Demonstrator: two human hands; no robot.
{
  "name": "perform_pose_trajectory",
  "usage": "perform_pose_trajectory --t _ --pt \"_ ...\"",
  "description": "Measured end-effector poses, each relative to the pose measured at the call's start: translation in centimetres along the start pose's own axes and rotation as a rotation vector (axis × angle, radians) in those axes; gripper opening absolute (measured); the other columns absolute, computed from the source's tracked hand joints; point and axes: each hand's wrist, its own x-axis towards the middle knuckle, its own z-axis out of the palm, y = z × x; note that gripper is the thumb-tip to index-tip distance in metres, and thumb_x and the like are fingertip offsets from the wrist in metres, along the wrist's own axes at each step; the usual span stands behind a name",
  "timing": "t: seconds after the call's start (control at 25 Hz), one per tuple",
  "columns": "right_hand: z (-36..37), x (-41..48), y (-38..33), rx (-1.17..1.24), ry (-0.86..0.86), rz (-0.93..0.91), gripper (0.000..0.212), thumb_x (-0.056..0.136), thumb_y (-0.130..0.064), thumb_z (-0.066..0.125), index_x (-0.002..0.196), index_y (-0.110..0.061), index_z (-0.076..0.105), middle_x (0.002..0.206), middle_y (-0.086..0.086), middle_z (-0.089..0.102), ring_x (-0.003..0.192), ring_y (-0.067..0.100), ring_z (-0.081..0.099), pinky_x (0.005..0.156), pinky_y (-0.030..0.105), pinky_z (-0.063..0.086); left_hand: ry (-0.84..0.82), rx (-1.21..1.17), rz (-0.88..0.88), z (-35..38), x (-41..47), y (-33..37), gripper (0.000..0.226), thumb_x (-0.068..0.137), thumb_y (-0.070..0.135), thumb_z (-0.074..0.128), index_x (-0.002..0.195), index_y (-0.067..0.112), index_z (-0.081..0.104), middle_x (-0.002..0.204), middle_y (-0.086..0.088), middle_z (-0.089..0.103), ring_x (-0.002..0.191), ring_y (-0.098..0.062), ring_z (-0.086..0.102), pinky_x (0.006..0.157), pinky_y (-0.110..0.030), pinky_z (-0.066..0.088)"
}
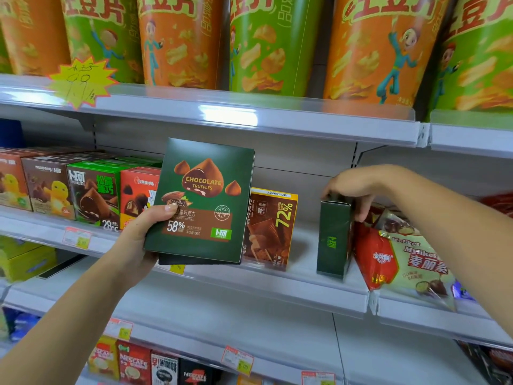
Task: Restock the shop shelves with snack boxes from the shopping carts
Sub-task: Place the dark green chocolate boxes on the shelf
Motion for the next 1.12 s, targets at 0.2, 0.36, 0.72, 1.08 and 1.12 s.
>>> perform_pose_trajectory --t 0.2,0.36,0.72,1.08,1.12 --pt "-0.9 -0.9 0.5 -0.079 -0.138 0.053 0.073 0.085 0.014 0.054 0.140 -0.032 0.040 0.113 0.008 0.050 0.081 0.022 0.066 0.062 0.026 0.056 0.025 -0.016 -0.008 0.3 -0.2 -0.1 0.045 0.039 0.041 0.072 0.082 0.026 0.074 0.077 0.000 0.075 0.065 -0.016 0.072 0.063 -0.044 0.060" --pt "-0.5 -1.1 1.2 -0.156 -0.038 -0.048 0.067 0.076 -0.042 0.077 0.133 -0.028 0.046 0.133 -0.001 0.053 0.115 0.019 0.053 0.090 0.031 0.045 0.032 0.001 -0.024 0.4 -0.3 -0.3 0.041 0.041 0.042 0.071 0.078 0.027 0.076 0.079 -0.001 0.076 0.066 -0.018 0.073 0.074 -0.048 0.056" --pt "1.0 -1.4 2.4 0.295 -0.108 -0.175 0.056 0.069 -0.052 0.074 0.116 -0.027 0.058 0.107 -0.002 0.073 0.096 0.016 0.071 0.087 0.042 0.058 -0.005 0.020 -0.028 0.7 0.0 -0.2 0.057 0.035 0.038 0.078 0.090 0.025 0.071 0.080 -0.001 0.076 0.067 -0.018 0.073 0.057 -0.039 0.061" --pt "1.2 -4.0 0.3 0.232 -0.044 -0.158 0.071 0.069 -0.070 0.051 0.129 -0.034 0.048 0.114 -0.010 0.065 0.099 0.009 0.064 0.082 0.025 0.049 -0.031 0.050 -0.040 1.6 -0.1 -0.6 0.063 0.042 0.043 0.072 0.101 0.021 0.065 0.081 -0.002 0.076 0.068 -0.018 0.073 0.053 -0.037 0.059" --pt "1.1 -4.4 0.0 0.219 -0.013 -0.151 0.072 0.069 -0.074 0.045 0.130 -0.035 0.047 0.120 -0.010 0.062 0.104 0.009 0.061 0.088 0.028 0.047 -0.036 0.051 -0.039 1.7 -0.1 -0.6 0.063 0.042 0.043 0.072 0.100 0.020 0.064 0.080 -0.002 0.075 0.067 -0.018 0.073 0.051 -0.036 0.058"
